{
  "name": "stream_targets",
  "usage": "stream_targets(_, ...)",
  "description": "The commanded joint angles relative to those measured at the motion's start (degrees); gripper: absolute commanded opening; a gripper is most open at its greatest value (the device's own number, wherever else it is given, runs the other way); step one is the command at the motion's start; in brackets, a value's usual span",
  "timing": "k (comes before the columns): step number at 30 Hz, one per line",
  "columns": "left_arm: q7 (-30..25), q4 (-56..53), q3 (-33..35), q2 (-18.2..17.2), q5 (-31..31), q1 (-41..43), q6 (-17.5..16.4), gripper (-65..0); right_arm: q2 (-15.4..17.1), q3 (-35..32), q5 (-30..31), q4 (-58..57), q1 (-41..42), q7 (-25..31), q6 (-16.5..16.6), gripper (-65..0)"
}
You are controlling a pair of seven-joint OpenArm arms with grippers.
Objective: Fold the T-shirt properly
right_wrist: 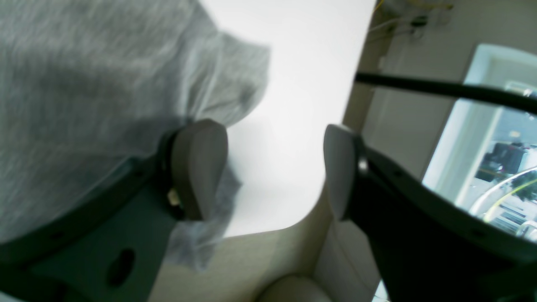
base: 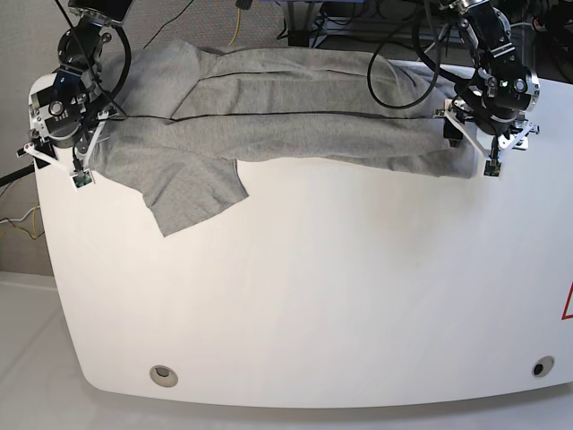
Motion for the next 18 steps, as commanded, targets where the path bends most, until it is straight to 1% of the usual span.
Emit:
stream_targets(1,-0.62,1.21,-0.15,-0.29,-0.29,0.25,-0.10,-23.0,-0.20,0.14,0.04,1.28,-0.66,0.62,-0.09,-26.8)
stream_targets(6,-0.88,1.21,0.03,-0.20,-0.29,2.00,-0.10,-23.0,-1.87,0.06,0.13,1.28,-2.60,1.50,0.00,-27.0)
stream_targets(9,-0.88,1.21,0.38,0.41,-0.55,2.53,-0.19,-23.5,-3.19,-0.03,0.13,1.28,-3.56,3.17,1.06,-27.3)
stream_targets(10,-0.97,1.21,0.64,0.76,-0.55,2.97,-0.19,-24.7,-3.36,-0.03,0.04,1.28,-3.74,3.52,1.41,-27.6)
stream_targets(12,-1.67,1.21,1.26,1.29,-0.55,3.76,-0.19,-32.2,-3.71,-0.21,-0.05,1.28,-4.09,3.69,1.94,-30.7)
stream_targets(14,-2.99,1.39,1.96,1.29,-0.55,4.38,-0.19,-46.4,-3.80,-0.21,0.04,1.28,-4.18,3.69,2.07,-38.5)
stream_targets(15,-3.52,1.48,1.96,1.29,-0.55,4.55,-0.19,-51.5,-3.80,-0.21,0.04,1.28,-4.18,3.69,2.07,-42.5)
stream_targets(16,-4.05,1.57,1.87,1.29,-0.55,4.55,-0.19,-58.8,-3.80,-0.21,0.04,1.28,-4.18,3.69,2.07,-49.3)
stream_targets(17,-4.22,1.57,1.87,1.29,-0.55,4.55,-0.19,-64.0,-3.80,-0.21,0.04,1.28,-4.18,3.69,2.07,-54.8)
stream_targets(18,-4.22,1.57,1.87,1.29,-0.46,4.55,-0.19,-65.0,-3.80,-0.21,0.04,1.28,-4.18,3.69,2.07,-58.7)
